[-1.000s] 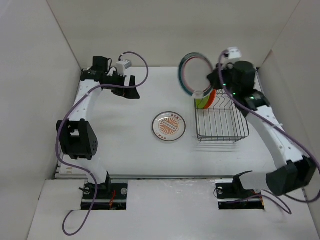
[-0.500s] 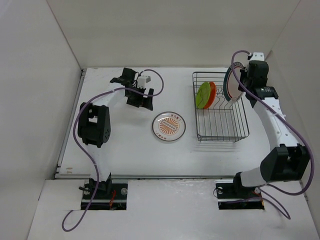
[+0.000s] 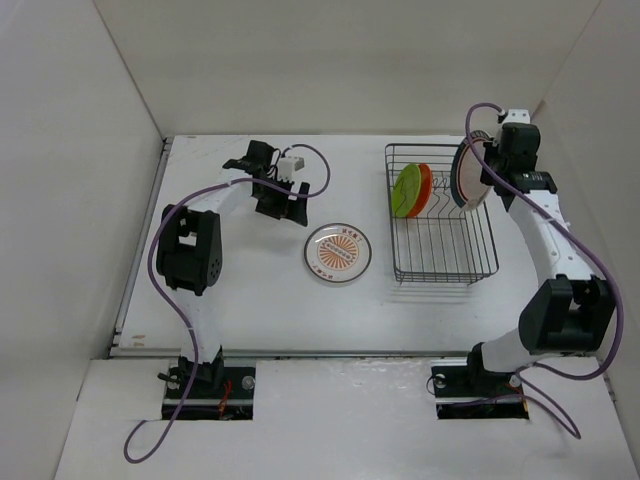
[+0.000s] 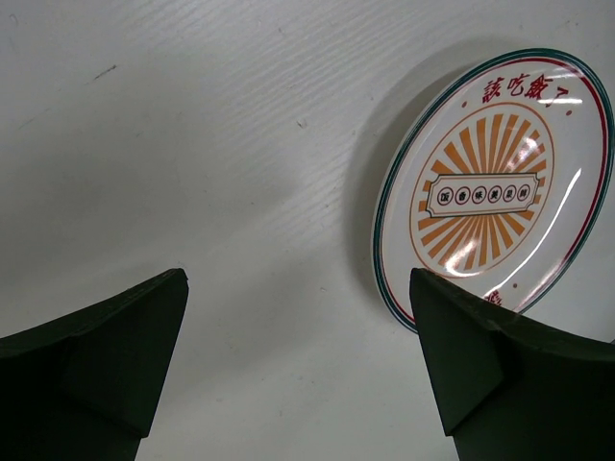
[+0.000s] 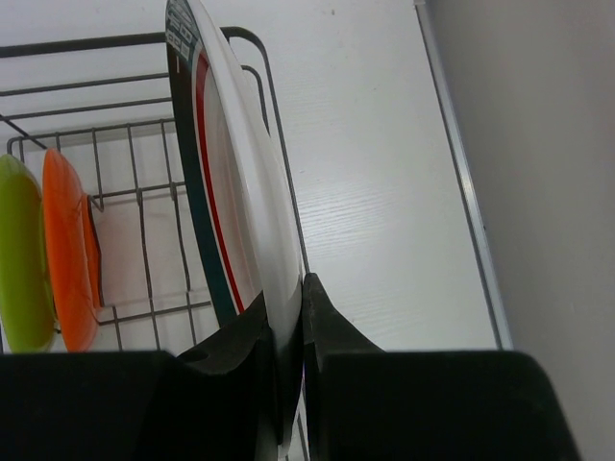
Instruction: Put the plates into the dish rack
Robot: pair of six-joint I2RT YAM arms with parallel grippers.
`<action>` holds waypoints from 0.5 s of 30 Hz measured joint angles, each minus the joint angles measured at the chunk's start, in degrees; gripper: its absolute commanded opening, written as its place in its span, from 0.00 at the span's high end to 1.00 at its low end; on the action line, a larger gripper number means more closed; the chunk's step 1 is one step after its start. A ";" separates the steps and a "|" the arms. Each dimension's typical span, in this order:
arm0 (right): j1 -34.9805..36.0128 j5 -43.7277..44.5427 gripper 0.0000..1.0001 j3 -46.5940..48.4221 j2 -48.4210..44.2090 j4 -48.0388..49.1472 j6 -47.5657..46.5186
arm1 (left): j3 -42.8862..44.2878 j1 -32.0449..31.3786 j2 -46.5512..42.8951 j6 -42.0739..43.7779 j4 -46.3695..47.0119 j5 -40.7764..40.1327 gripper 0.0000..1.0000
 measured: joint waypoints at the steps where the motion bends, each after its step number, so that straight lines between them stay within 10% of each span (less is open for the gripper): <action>1: 0.00 -0.13 1.00 -0.17 0.31 0.20 0.00 | 0.00 0.00 0.00 0.02 -0.02 0.07 0.00; 10: 0.00 -1.75 0.99 -0.22 2.99 0.48 -0.17 | -0.09 0.11 0.00 0.63 0.24 0.94 0.00; 15: 0.57 -2.62 0.70 -0.22 4.66 0.55 -0.11 | -0.20 0.11 0.00 0.79 0.24 1.53 0.00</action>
